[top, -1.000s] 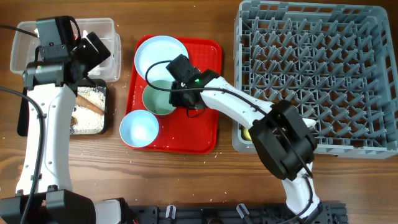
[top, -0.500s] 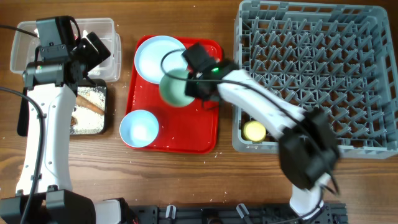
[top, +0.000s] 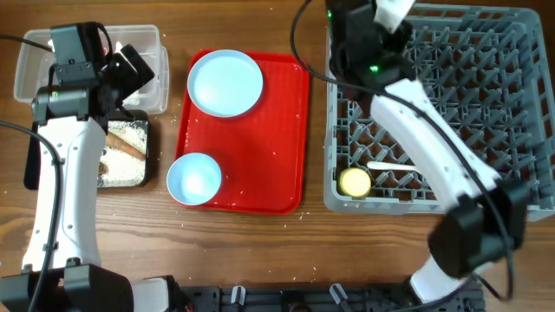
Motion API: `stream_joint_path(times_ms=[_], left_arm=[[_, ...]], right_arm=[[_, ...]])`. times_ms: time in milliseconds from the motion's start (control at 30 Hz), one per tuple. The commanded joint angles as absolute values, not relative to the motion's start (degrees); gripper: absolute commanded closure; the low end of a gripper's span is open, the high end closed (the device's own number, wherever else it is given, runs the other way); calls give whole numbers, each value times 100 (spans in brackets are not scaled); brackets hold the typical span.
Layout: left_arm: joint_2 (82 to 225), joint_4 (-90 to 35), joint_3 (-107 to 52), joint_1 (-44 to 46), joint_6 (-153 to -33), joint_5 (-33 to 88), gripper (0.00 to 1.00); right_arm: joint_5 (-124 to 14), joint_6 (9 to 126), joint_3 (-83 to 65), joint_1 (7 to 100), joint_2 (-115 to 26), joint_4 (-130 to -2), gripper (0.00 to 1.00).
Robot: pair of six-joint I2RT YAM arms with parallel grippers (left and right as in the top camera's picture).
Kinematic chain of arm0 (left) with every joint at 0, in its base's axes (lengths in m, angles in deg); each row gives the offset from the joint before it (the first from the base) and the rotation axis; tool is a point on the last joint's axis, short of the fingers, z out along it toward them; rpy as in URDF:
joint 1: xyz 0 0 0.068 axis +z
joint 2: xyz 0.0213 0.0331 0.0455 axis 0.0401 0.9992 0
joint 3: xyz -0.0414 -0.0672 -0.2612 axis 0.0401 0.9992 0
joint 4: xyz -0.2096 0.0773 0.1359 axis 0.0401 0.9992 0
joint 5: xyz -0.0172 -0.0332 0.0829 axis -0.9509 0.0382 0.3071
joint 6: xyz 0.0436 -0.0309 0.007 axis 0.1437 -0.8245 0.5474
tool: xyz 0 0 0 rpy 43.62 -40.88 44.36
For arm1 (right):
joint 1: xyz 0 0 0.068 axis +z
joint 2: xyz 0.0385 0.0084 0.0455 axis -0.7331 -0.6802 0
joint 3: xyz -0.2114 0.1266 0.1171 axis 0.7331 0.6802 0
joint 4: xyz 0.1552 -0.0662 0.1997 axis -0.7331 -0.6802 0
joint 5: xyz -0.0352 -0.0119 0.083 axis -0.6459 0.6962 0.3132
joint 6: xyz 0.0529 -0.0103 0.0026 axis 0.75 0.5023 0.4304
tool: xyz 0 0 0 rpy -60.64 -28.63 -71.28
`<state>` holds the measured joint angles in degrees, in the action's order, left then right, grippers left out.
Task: Sort waste into correct bins and load items into the dishwasher rack
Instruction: 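Grasp the green bowl on the red tray with right gripper, then lower the green bowl into the back of the dish rack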
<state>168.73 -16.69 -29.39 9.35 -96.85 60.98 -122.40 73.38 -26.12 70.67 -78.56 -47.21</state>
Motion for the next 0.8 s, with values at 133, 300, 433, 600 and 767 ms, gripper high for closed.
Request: stream_joint_path(times_ms=[133, 300, 433, 600, 767], left_arm=[[16869, -1671, -2980, 961, -9742, 6089, 0], [16869, -1671, -2980, 961, -9742, 6089, 0], [16869, -1671, -2980, 961, -9742, 6089, 0], [16869, -1671, -2980, 961, -9742, 6089, 0], [16869, -1671, -2980, 961, -9742, 6089, 0]], right_arm=[[-13718, 2318, -2636, 6674, -9356, -1071, 96], [-13497, 2090, -2636, 6613, -9948, -839, 96], [-13405, 2106, -2636, 6613, -10149, -859, 96], [-13193, 2195, -2634, 6613, -10171, -1012, 96], [-12549, 2480, -2619, 6670, -10173, -1923, 96]])
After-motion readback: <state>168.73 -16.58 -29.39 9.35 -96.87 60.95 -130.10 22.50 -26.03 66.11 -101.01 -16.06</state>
